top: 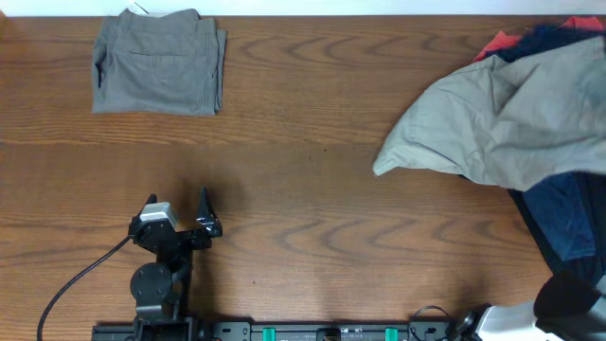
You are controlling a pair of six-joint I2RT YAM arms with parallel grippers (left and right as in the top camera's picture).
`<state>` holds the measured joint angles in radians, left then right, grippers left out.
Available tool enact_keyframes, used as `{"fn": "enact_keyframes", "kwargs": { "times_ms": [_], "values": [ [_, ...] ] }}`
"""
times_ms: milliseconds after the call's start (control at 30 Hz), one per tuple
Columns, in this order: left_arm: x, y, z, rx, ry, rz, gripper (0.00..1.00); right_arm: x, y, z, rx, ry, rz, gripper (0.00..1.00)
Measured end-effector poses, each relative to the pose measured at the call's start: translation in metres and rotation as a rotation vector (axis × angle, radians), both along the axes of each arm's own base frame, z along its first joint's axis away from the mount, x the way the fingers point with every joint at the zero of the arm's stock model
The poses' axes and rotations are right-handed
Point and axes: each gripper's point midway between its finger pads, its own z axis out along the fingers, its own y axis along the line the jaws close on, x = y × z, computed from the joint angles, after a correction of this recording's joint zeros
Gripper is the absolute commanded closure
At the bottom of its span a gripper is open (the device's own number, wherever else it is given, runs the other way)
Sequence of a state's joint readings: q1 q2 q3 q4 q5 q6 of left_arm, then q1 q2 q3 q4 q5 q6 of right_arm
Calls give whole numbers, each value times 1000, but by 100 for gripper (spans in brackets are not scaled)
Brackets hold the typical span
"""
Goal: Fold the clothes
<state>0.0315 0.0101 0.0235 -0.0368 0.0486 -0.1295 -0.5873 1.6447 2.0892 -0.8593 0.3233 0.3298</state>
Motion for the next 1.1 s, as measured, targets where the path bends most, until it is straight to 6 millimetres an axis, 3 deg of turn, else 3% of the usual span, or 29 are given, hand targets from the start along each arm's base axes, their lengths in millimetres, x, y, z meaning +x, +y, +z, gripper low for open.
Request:
{"fn": "enact_keyframes", "kwargs": {
  "times_ms": [133,200,233,300,367,400,567,767,833,967,1100],
  "values": [
    [0,0,0,0,0,0,2,1,-10,-18,13,56,-42,99],
    [0,0,0,0,0,0,2,6,-19,-39,36,113,-64,88],
    [0,0,0,0,0,0,2,10,-24,-54,54,148,-74,73],
    [0,0,0,0,0,0,2,16,-30,-82,91,221,-84,31],
    [0,0,0,0,0,0,2,22,-36,-119,142,311,-86,1],
    [0,0,0,0,0,0,2,26,-38,-140,173,361,-83,1],
    [0,0,0,0,0,0,2,36,-38,-191,259,462,-49,1],
    [0,0,0,0,0,0,2,60,-16,-195,324,401,86,1],
    [0,0,0,0,0,0,2,77,2,-194,349,371,187,1],
    [0,0,0,0,0,0,2,115,60,-194,372,353,452,1],
    [0,0,0,0,0,0,2,145,141,-195,338,404,707,1]
  ]
}}
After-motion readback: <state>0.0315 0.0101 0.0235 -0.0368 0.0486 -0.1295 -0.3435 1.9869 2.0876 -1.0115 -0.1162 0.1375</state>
